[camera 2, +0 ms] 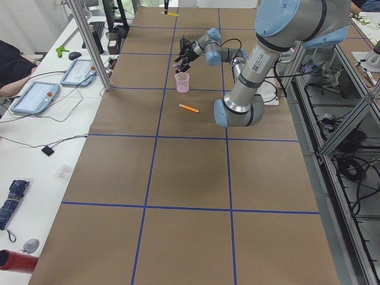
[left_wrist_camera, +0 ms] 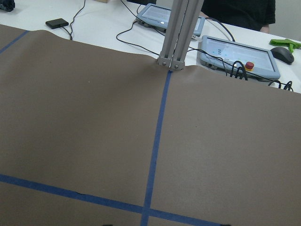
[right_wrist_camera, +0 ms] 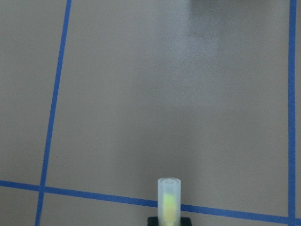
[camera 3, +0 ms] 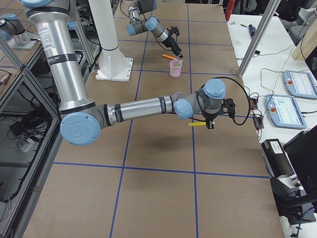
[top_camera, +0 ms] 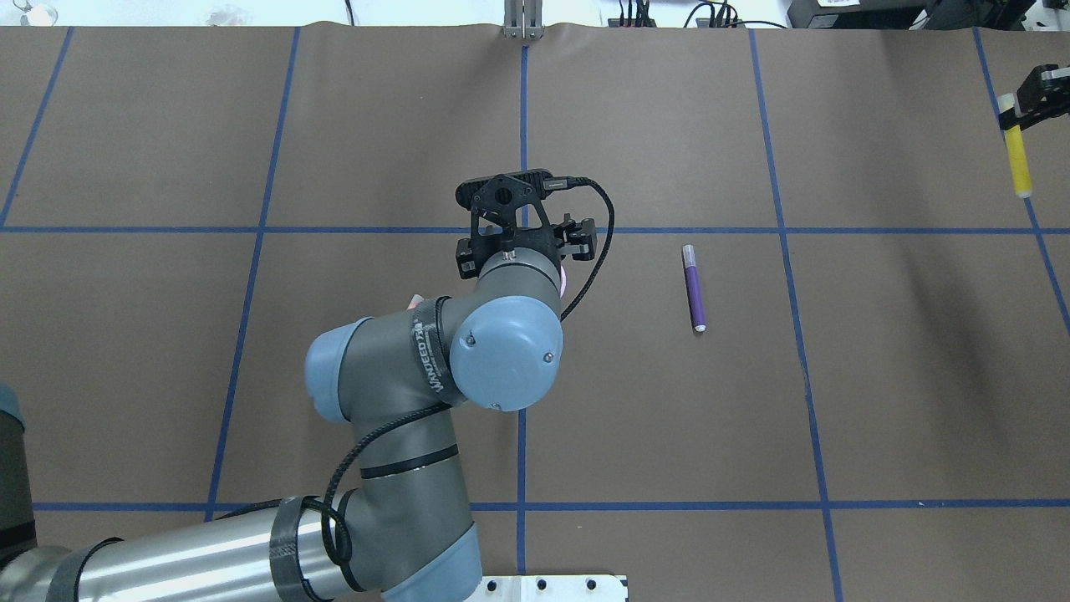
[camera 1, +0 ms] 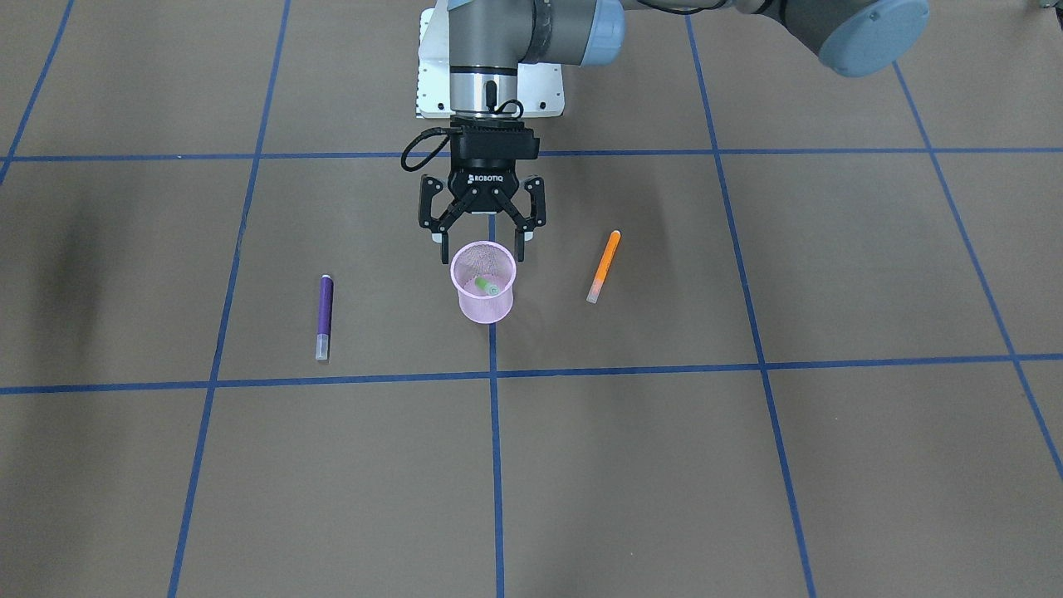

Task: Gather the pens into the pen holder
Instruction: 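Carry the green marker over the pink cup and drop it in with the left gripper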

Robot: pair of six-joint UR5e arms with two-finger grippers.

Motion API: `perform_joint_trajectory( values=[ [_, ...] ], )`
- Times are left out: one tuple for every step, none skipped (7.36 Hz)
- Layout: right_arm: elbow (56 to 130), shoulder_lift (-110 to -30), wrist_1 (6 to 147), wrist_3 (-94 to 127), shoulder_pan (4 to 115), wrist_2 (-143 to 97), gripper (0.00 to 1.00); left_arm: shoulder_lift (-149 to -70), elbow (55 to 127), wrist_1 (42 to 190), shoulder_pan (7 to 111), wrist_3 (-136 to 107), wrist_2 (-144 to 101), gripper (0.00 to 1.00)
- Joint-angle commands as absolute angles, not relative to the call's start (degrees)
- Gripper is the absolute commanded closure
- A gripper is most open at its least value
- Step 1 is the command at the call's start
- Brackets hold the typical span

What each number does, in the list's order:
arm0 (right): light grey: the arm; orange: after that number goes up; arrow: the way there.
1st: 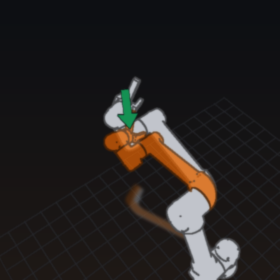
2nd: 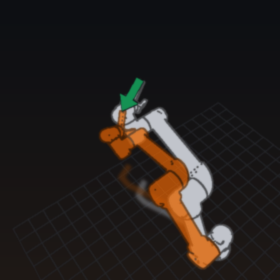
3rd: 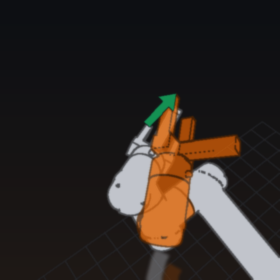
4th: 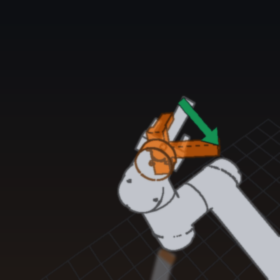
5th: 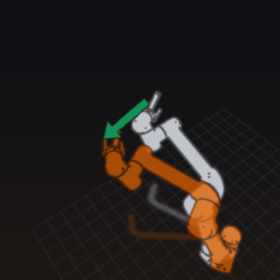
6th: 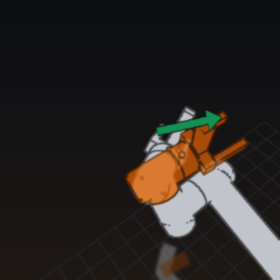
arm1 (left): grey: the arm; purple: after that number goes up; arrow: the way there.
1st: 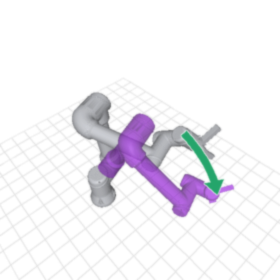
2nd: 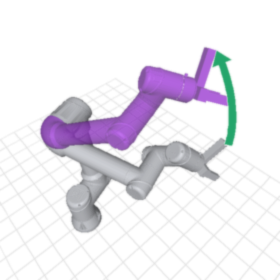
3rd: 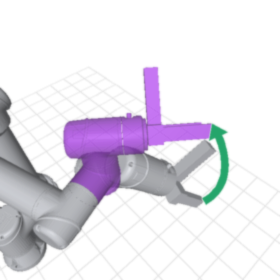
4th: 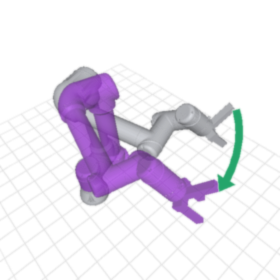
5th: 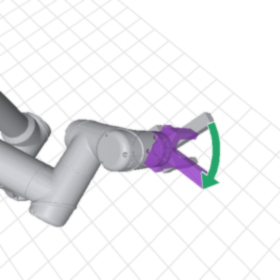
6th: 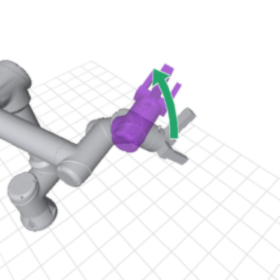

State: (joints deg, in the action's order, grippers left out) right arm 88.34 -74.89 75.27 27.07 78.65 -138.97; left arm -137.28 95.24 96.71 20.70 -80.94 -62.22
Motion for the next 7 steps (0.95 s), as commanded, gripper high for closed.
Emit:
perform_joint_trajectory(
  values=[
    [92.8,-74.5,74.8,38.7,74.6,-138.4,1.00,-131.9,99.1,96.4,25.5,-73.7,-78.0,0.02],
    [93.7,-73.6,74.6,41.7,74.0,-138.3,1.00,-127.6,101.2,96.4,26.3,-67.6,-84.6,0.03],
    [94.4,-73.0,74.6,42.3,73.0,-138.2,1.00,-127.0,101.4,96.3,28.8,-63.1,-92.3,0.05],
    [95.0,-72.9,74.6,42.4,72.7,-138.3,1.00,-126.5,100.9,96.3,31.5,-59.5,-100.7,0.05],
    [95.7,-72.8,74.6,42.7,72.0,-138.3,1.00,-125.9,99.9,96.3,31.9,-56.6,-102.1,0.06],
    [96.7,-72.2,74.6,47.2,70.5,-137.8,1.00,-125.8,97.8,96.4,31.9,-53.9,-102.4,0.07],
    [97.9,-71.9,74.5,49.0,68.7,-136.3,1.00,-125.7,95.0,97.1,31.5,-53.4,-102.4,0.07]
  ],
)
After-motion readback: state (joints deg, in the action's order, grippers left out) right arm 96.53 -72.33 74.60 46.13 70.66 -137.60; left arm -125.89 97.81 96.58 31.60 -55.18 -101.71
